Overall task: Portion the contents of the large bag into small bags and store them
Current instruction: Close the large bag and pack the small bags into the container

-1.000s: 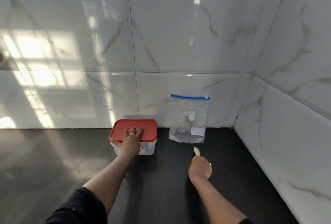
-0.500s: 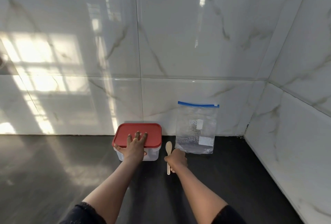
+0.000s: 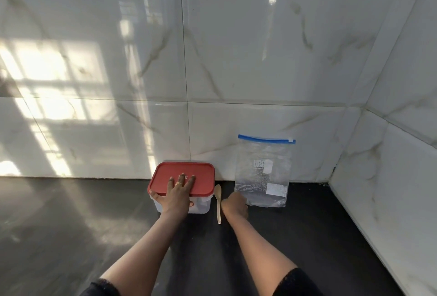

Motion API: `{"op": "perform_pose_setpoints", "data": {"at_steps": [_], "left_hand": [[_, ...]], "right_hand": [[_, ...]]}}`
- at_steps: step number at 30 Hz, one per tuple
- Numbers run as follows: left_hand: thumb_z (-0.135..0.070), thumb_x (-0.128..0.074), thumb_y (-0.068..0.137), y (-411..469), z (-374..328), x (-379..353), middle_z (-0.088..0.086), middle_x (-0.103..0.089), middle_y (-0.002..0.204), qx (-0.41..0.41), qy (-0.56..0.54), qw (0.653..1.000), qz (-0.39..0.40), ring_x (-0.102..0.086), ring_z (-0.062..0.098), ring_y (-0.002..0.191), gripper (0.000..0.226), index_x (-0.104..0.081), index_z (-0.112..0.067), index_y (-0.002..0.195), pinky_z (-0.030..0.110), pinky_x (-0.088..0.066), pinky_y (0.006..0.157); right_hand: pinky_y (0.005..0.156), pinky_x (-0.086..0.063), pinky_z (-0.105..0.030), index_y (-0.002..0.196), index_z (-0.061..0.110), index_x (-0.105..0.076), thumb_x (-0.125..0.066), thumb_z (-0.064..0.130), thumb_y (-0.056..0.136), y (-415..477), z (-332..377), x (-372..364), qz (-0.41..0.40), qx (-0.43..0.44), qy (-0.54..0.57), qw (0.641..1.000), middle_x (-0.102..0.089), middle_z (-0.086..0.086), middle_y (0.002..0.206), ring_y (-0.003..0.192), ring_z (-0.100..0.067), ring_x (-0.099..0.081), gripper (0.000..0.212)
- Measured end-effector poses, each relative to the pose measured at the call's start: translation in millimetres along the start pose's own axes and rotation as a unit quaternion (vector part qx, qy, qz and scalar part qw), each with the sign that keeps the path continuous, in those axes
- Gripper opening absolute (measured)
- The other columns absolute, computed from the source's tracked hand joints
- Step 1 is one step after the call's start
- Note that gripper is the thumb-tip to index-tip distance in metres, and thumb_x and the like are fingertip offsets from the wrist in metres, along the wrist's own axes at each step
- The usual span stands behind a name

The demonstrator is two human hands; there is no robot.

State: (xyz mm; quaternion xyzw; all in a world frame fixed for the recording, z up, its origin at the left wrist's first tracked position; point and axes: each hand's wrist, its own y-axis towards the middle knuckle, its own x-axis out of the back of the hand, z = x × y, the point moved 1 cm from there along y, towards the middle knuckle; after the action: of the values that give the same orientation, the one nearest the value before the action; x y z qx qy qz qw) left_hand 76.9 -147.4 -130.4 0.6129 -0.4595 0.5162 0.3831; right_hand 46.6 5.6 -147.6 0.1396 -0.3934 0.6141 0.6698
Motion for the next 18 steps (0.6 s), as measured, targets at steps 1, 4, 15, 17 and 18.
{"op": "perform_pose_setpoints", "data": {"at_steps": [1, 4, 15, 17, 18], "left_hand": [[-0.030, -0.061, 0.088, 0, 0, 0, -0.010, -0.009, 0.156, -0.001, -0.001, 1.000, 0.000, -0.004, 0.023, 0.145, 0.083, -0.003, -0.047, 0.144, 0.076, -0.006, 0.098], [-0.031, -0.060, 0.088, -1, 0, -1, -0.010, -0.009, 0.156, 0.000, -0.002, 1.000, 0.001, -0.004, 0.023, 0.145, 0.082, -0.003, -0.047, 0.144, 0.076, -0.007, 0.098], [-0.033, -0.060, 0.087, -2, -2, 2, -0.011, -0.007, 0.156, 0.006, 0.007, 1.000, 0.005, -0.004, 0.022, 0.145, 0.083, -0.001, -0.048, 0.144, 0.076, -0.008, 0.099], [-0.032, -0.060, 0.088, -1, -2, 2, -0.011, -0.008, 0.156, 0.004, 0.004, 1.000, 0.004, -0.004, 0.023, 0.145, 0.082, -0.001, -0.048, 0.144, 0.076, -0.007, 0.099], [-0.032, -0.059, 0.088, -1, -2, 2, -0.011, -0.008, 0.157, 0.004, 0.004, 1.000, 0.005, -0.004, 0.023, 0.145, 0.082, -0.001, -0.048, 0.144, 0.076, -0.006, 0.099]], "right_hand": [[0.080, -0.051, -0.032, 0.108, 0.006, -0.061, -0.046, 0.020, 0.095, -1, -2, 7, -0.030, -0.010, 0.022, 0.999, -0.063, -0.011, 0.113, 0.103, -0.027, -0.062, 0.024], [0.080, -0.051, -0.038, 0.112, 0.004, -0.056, -0.044, 0.014, 0.094, 9, -15, 30, -0.168, -0.014, 0.079, 0.982, -0.058, -0.014, 0.116, 0.103, -0.032, -0.059, 0.024], [0.104, -0.038, -0.045, 0.139, 0.007, -0.031, -0.070, -0.002, 0.078, 85, -69, 87, -0.156, -0.048, 0.261, 0.951, -0.043, -0.017, 0.141, 0.127, -0.033, -0.046, 0.074], [0.099, -0.043, -0.037, 0.133, 0.001, -0.039, -0.065, -0.008, 0.080, 89, -71, 90, -0.141, -0.043, 0.292, 0.945, -0.051, -0.020, 0.132, 0.119, -0.034, -0.053, 0.061], [0.097, -0.045, -0.035, 0.131, 0.000, -0.041, -0.064, -0.009, 0.081, 92, -72, 92, -0.142, -0.042, 0.301, 0.942, -0.053, -0.021, 0.130, 0.117, -0.034, -0.054, 0.056]]}}
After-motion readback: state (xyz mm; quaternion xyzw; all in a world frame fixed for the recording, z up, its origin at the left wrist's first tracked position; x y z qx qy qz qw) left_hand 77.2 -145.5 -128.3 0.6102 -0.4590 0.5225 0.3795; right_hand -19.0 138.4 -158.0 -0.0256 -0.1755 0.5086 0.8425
